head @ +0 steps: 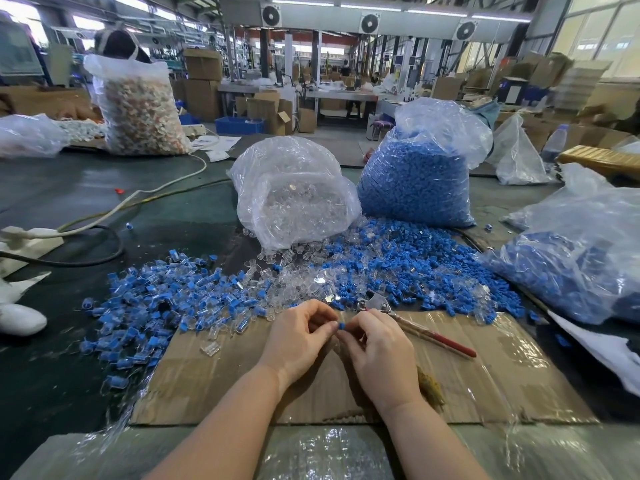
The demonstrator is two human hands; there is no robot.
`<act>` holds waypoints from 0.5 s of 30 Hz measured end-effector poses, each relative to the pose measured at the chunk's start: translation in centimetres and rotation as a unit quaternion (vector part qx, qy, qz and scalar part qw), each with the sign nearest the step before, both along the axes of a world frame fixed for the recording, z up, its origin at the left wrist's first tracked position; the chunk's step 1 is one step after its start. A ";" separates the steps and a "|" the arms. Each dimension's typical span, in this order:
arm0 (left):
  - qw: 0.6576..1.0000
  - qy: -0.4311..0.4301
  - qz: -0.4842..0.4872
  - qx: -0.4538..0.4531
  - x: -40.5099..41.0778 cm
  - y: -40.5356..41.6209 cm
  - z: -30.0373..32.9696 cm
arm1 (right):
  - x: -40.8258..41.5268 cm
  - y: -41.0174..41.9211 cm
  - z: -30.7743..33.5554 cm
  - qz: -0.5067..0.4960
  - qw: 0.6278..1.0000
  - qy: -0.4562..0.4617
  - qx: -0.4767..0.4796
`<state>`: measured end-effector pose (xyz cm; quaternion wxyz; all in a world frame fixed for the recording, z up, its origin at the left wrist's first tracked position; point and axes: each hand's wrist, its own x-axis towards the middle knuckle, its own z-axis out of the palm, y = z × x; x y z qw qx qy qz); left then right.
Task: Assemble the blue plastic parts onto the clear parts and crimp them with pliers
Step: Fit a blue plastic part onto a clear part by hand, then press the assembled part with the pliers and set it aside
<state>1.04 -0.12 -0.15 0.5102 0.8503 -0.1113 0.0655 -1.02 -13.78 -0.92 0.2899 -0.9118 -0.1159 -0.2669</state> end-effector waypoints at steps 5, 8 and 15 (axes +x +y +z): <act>1.000 0.004 -0.003 -0.010 0.0 0.0 0.1 | 0.0 0.0 0.0 0.009 1.000 0.007 -0.001; 1.000 0.006 -0.012 -0.022 -0.2 0.0 0.3 | -0.1 0.0 0.3 0.029 1.000 0.003 0.005; 1.000 0.004 -0.012 -0.016 -0.2 0.1 0.3 | -0.2 0.0 0.4 0.033 0.999 -0.004 -0.001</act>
